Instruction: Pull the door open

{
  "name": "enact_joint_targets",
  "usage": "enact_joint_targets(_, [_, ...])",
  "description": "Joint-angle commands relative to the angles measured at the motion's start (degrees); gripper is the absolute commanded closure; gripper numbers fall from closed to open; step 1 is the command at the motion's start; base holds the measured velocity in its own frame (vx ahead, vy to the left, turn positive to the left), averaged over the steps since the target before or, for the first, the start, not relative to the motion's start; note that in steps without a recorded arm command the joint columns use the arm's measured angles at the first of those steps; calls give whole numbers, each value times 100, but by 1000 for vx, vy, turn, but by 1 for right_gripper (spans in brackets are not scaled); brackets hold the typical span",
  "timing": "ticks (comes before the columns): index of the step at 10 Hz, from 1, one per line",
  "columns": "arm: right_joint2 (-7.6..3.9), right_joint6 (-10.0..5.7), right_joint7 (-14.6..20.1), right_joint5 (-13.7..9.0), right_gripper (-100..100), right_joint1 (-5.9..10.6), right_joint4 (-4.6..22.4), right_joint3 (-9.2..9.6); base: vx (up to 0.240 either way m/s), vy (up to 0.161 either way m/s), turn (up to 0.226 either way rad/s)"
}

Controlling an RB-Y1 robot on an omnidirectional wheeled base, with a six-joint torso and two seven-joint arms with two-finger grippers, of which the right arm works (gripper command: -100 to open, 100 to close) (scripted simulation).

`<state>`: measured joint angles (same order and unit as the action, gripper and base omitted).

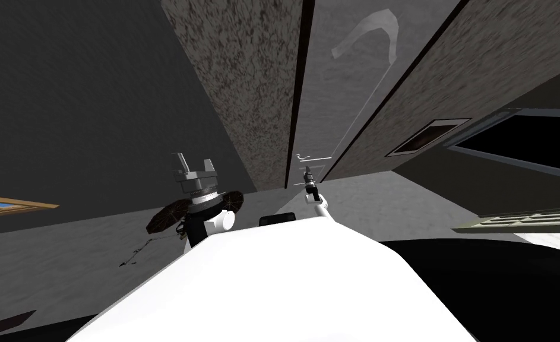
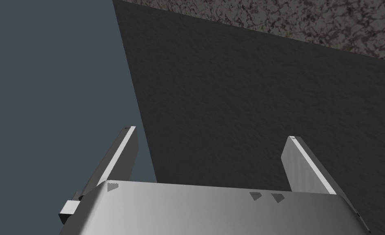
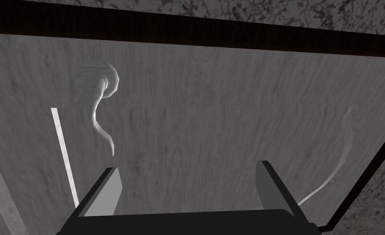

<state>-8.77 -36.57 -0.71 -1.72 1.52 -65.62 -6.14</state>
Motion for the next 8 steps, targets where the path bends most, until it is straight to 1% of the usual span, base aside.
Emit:
enact_joint_targets(1, [-17, -6, 11, -8, -100, 47, 192, -11, 40, -74, 63])
enact_joint_targets(2, [-45, -29, 26, -23, -100, 155, 423, -33, 37, -75, 87])
enact_joint_targets(4, [-101, -74, 56, -51, -100, 367, 797, -77, 50, -108, 175])
enact_joint_targets(5, [-101, -74, 56, -51, -100, 367, 880, -77, 18, -90, 21])
enact_joint_targets(6, [-127, -96, 70, -65, -100, 469, 1101, -98, 14, -69, 47])
enact_joint_targets(8, [-176, -137, 96, -90, -100, 661, 1503, -137, 49, -100, 136])
